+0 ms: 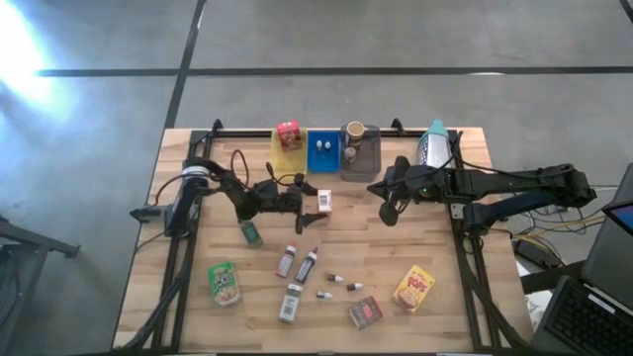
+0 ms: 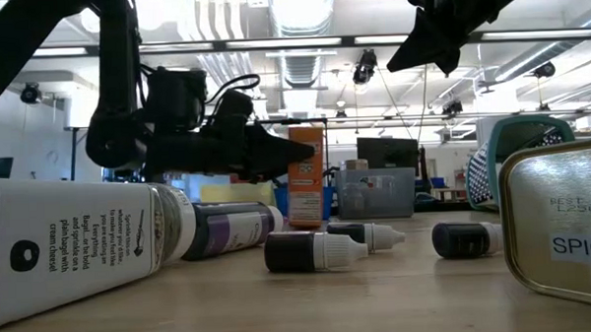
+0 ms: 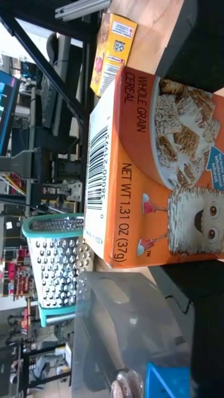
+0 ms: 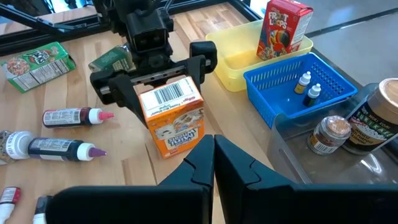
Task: Pick & Place Kitchen Items
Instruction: Put the orange cereal box into the yellow bin
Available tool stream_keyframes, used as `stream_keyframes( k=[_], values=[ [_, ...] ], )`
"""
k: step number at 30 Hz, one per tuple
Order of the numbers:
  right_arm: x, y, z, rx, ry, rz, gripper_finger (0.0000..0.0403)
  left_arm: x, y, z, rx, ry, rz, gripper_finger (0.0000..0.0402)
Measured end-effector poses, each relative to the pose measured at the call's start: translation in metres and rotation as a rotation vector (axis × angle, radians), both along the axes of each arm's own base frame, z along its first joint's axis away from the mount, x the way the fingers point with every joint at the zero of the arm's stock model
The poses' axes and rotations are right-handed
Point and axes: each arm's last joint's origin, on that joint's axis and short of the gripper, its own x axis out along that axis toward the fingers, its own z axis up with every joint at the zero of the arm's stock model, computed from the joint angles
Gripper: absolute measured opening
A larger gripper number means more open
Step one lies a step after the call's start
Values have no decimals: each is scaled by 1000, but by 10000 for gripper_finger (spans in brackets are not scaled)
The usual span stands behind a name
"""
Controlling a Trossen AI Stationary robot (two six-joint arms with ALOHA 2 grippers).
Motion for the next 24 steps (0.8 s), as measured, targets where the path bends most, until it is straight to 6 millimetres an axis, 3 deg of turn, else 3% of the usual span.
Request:
stream_keyframes(
  k=[5, 11, 24],
  values=[
    [0, 0, 0, 0, 0, 0, 8, 0, 0, 0, 0, 2, 0, 351],
    [0, 0, 0, 0, 0, 0, 8, 0, 0, -1, 20, 9, -2, 395],
    [0, 0, 0, 0, 0, 0, 8, 0, 0, 6, 49, -15, -1, 399]
  ],
)
